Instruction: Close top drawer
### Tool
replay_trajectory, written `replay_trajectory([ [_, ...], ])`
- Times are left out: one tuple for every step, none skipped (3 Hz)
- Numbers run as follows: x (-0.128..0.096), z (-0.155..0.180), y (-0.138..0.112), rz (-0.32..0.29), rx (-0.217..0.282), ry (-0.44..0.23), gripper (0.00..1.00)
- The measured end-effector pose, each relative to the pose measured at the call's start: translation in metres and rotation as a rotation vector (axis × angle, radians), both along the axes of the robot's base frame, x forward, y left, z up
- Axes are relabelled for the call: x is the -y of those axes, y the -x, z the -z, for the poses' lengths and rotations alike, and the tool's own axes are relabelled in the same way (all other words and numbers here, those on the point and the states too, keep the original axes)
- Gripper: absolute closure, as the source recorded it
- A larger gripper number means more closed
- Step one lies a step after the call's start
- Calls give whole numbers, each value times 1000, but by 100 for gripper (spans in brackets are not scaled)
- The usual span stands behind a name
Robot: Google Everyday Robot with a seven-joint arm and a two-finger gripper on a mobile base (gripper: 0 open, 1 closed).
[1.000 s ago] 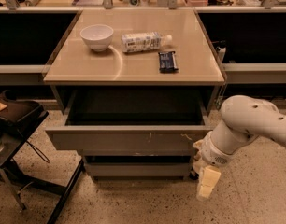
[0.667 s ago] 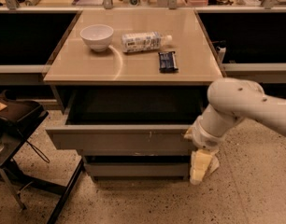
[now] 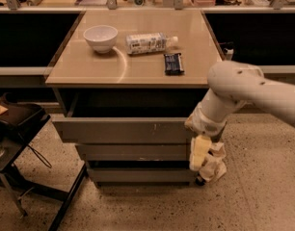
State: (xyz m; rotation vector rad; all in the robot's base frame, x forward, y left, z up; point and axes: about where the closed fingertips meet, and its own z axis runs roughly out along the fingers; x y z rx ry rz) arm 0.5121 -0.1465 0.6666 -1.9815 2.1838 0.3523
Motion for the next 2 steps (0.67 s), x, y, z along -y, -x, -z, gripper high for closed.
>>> replay_trajectory([
  [-5, -6, -19, 8, -16, -8, 0],
  [4, -13, -58, 61, -16, -66, 0],
])
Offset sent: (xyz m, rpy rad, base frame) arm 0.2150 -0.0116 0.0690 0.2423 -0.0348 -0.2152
